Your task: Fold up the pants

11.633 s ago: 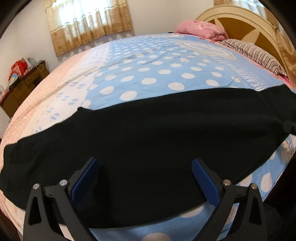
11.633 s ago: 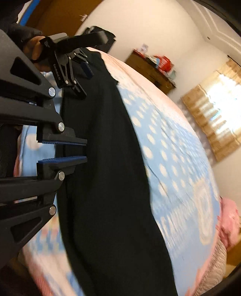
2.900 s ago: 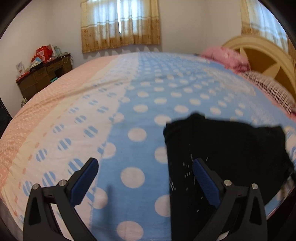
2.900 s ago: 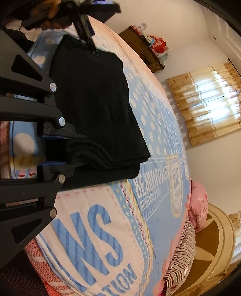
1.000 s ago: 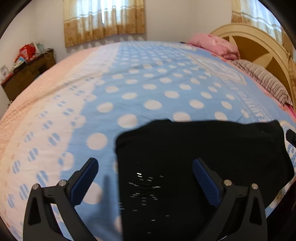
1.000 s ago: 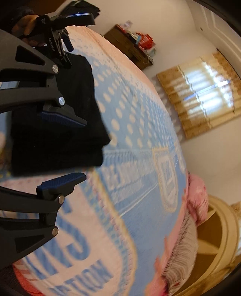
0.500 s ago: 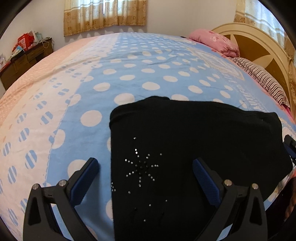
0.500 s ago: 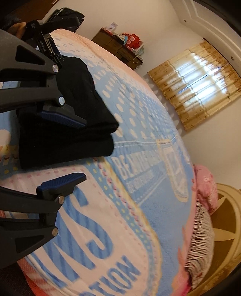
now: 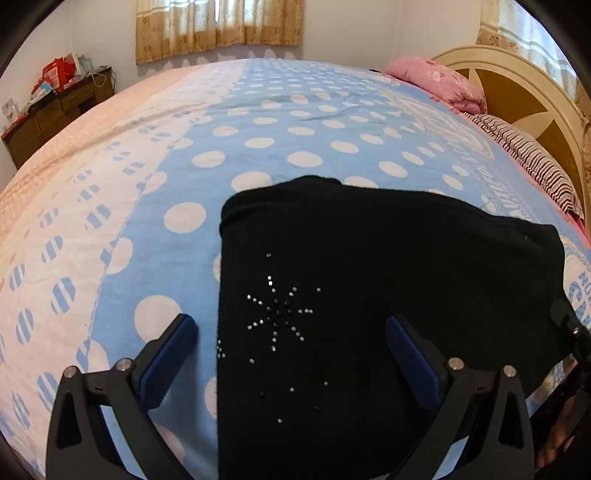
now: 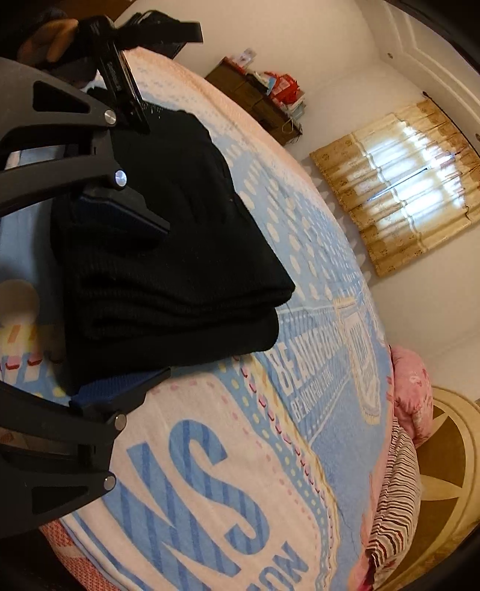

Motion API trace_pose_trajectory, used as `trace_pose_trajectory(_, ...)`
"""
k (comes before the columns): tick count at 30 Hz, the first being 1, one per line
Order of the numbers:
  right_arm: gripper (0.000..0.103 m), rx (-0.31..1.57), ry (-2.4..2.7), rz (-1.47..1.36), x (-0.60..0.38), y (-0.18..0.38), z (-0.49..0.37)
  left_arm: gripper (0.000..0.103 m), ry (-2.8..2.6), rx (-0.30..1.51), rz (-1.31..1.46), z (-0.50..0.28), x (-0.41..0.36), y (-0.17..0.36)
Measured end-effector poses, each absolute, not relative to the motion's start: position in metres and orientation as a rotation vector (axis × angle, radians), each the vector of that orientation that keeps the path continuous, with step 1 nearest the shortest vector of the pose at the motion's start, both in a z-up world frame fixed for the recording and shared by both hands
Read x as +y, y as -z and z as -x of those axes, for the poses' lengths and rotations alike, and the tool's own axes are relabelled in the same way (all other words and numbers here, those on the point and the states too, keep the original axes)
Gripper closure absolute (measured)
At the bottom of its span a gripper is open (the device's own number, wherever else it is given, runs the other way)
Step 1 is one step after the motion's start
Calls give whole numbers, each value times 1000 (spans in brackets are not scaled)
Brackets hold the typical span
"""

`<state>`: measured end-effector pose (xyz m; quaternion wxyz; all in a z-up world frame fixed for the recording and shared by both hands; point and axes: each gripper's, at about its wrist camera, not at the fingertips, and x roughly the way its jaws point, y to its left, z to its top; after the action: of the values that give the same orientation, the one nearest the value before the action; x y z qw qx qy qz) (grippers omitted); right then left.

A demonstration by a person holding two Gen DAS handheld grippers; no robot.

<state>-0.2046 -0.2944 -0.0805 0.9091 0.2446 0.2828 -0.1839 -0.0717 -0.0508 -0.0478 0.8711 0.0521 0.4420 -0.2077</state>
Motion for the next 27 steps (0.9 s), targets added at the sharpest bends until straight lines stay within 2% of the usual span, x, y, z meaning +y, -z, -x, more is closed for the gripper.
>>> trace_pose_trajectory(7, 29, 601, 386, -506, -296, 82, 200, 0, 436, 924, -115, 76, -51, 49)
trace_pose_trajectory(10, 19, 641, 390, -472, -291, 82, 192, 0, 434, 928, -119, 76, -52, 50)
trace_pose_trajectory(12, 8, 669, 390, -441, -286, 82, 184, 0, 433, 929, -113, 76, -51, 50)
trace_pose_trajectory(15, 3, 711, 416, -395, -278, 82, 173, 0, 433, 925, -113, 77, -51, 51)
trace_pose_trajectory(18, 3, 710, 424, -414, -279, 82, 174, 0, 436, 936, -113, 76, -50, 50)
trace_pose_trajectory(19, 5, 693, 417, -444, -282, 81, 177, 0, 437, 941, -114, 76, -50, 50)
trace_pose_trajectory(21, 27, 681, 438, -475, -286, 79, 183, 0, 436, 944, -116, 76, -51, 50)
trace_pose_trajectory(22, 31, 681, 446, -470, -287, 79, 186, 0, 434, 945, -117, 76, -51, 50)
trace_pose_trajectory(24, 46, 676, 428, -468, -289, 79, 190, 0, 436, 947, -116, 76, -51, 49)
trace_pose_trajectory(27, 56, 686, 416, -432, -282, 78, 190, 5, 445, 950, -117, 77, -52, 49)
